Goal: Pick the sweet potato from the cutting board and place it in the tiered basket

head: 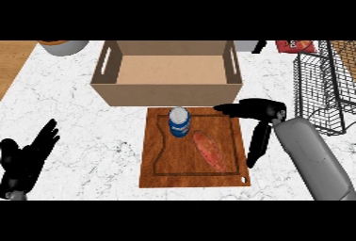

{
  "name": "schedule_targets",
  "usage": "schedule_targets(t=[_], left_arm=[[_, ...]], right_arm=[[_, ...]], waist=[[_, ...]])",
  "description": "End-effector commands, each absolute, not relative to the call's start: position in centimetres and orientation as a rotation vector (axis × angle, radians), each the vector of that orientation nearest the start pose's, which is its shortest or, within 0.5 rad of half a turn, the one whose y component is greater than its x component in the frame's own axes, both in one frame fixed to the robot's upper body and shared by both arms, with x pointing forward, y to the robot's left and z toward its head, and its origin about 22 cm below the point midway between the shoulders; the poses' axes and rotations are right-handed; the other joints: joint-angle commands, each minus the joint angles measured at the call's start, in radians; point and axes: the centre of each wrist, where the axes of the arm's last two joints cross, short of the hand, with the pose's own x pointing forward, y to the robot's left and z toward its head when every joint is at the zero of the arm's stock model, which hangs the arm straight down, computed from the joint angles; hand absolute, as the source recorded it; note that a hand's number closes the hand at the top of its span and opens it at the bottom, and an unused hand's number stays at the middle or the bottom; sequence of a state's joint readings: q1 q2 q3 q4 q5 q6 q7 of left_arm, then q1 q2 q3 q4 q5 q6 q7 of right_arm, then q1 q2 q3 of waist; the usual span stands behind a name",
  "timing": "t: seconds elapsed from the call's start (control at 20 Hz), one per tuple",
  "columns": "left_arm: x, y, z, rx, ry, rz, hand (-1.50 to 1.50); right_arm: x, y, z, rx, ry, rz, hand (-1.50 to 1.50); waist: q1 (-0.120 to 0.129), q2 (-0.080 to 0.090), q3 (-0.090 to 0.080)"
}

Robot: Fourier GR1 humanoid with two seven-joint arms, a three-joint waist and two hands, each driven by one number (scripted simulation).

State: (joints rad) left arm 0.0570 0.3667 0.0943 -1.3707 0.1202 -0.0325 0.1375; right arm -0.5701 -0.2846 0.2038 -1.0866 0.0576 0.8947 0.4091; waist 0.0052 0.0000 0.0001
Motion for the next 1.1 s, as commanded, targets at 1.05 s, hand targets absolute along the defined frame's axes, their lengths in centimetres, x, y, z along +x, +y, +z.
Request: schedule_targets(t=[1.05], left_arm=[[21.8,35.3,-2.8,0.278,-1.208,-0.067,0.0]], right_arm=[[35.9,-16.2,1.5,0.304,-0.858,1.234,-1.5]], waist=[[0.0,0.001,0.0]])
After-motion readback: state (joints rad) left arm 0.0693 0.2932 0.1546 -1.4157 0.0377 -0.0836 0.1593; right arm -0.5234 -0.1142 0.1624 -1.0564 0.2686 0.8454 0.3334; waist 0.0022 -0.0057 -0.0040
